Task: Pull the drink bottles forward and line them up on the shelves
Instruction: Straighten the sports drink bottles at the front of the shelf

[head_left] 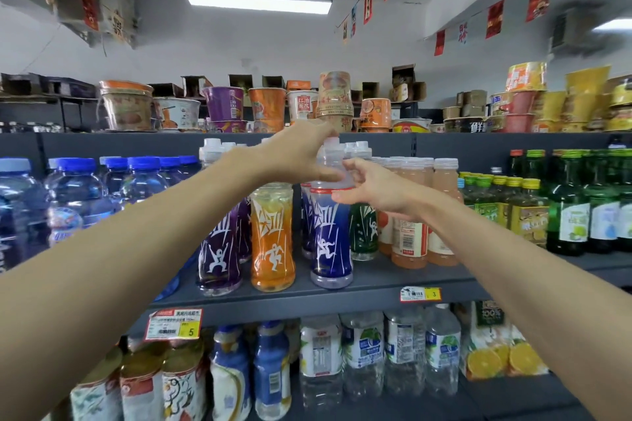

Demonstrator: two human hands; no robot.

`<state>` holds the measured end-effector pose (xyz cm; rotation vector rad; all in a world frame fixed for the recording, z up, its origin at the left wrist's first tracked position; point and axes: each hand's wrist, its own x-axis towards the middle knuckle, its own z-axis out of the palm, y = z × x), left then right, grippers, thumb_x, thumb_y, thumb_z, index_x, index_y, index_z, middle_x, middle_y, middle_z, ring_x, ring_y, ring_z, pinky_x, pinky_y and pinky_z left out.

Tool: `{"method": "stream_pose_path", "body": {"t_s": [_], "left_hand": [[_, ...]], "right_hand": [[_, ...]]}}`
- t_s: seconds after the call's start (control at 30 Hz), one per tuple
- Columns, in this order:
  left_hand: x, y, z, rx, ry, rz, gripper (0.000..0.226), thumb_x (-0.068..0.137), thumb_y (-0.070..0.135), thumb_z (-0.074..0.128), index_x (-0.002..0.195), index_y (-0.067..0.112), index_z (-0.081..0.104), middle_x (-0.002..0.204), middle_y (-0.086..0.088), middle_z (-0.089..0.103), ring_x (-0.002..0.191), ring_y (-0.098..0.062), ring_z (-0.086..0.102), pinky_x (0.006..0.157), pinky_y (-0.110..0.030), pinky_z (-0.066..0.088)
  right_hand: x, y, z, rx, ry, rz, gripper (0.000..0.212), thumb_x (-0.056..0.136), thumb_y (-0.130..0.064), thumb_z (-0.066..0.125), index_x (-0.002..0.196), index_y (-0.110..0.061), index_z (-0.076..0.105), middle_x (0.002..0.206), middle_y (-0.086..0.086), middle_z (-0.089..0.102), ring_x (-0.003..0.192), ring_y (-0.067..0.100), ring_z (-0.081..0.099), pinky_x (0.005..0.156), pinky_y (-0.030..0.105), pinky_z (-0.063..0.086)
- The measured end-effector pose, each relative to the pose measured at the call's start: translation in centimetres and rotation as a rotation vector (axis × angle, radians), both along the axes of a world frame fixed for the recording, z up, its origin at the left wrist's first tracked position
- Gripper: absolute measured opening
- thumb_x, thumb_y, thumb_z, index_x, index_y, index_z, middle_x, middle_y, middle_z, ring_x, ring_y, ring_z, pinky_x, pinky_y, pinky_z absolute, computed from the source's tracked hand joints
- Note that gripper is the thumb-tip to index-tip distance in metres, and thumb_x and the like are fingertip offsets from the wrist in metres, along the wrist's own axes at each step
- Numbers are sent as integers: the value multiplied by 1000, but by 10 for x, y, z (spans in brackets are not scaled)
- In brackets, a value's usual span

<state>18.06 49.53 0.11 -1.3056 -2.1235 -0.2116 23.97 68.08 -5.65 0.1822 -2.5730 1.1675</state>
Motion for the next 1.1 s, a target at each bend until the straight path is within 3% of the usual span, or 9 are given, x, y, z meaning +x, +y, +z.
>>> {"method": "stream_pose_path", "body": {"t_s": [0.1,0.17,0.3,0.5,0.63,0.73,0.83,1.0,1.1], "left_hand": [[1,0,-5,-61,49,70,103,68,61,82,146,10,40,142,-7,50,127,-23,46,105,-36,42],[0,0,-8,-55,118,119,106,64,67,81,144,9,41,141,-8,50,128,-24,46,106,-39,41],[-3,2,-11,-27,199,176,102,63,74,76,137,9,48,134,-7,55,122,-24,48,104,-38,40],[-8,3,-18,22,236,192,98,64,77,72,132,10,51,130,-6,56,119,-22,48,103,-36,41],[-4,5,-18,12,266,225,101,64,81,69,132,9,52,130,-6,56,120,-23,48,103,-37,41],[0,6,-18,14,284,242,101,65,82,67,133,9,52,129,-6,56,119,-22,47,103,-36,40],[2,8,-20,10,311,262,100,66,83,63,131,8,52,127,-7,56,116,-22,47,102,-36,40],[5,8,-21,5,334,268,101,68,84,61,133,7,51,128,-7,55,117,-23,47,103,-37,39],[5,8,-21,-10,360,296,101,69,86,56,133,8,50,128,-7,55,117,-24,48,103,-38,39]], "right_hand": [[1,-5,-8,239,58,-128,109,70,-47,88,155,-20,24,152,-1,42,122,13,47,87,20,41],[0,-8,-15,322,101,-184,104,68,-51,88,149,-20,31,142,-2,51,111,11,52,78,20,44],[-7,-9,-21,317,68,-173,101,74,-48,85,152,-16,30,143,5,54,124,23,56,103,43,50],[-16,-3,-27,269,-7,-55,84,72,-48,87,137,-23,42,132,-2,61,110,14,62,91,34,56],[-20,-2,-47,291,-44,23,79,71,-45,88,135,-29,45,134,-8,61,105,5,60,80,15,48],[-23,1,-46,262,-57,39,70,73,-39,88,129,-32,47,126,-12,62,102,2,60,90,24,52],[-24,3,-42,280,-91,52,69,73,-36,89,127,-32,46,128,-9,63,101,2,60,85,21,48],[-20,2,-48,234,-70,68,77,76,-34,87,141,-24,46,137,-4,61,119,13,60,105,39,48],[-18,2,-49,218,-72,84,80,76,-32,87,143,-22,45,137,-3,61,120,15,60,106,42,49]]}}
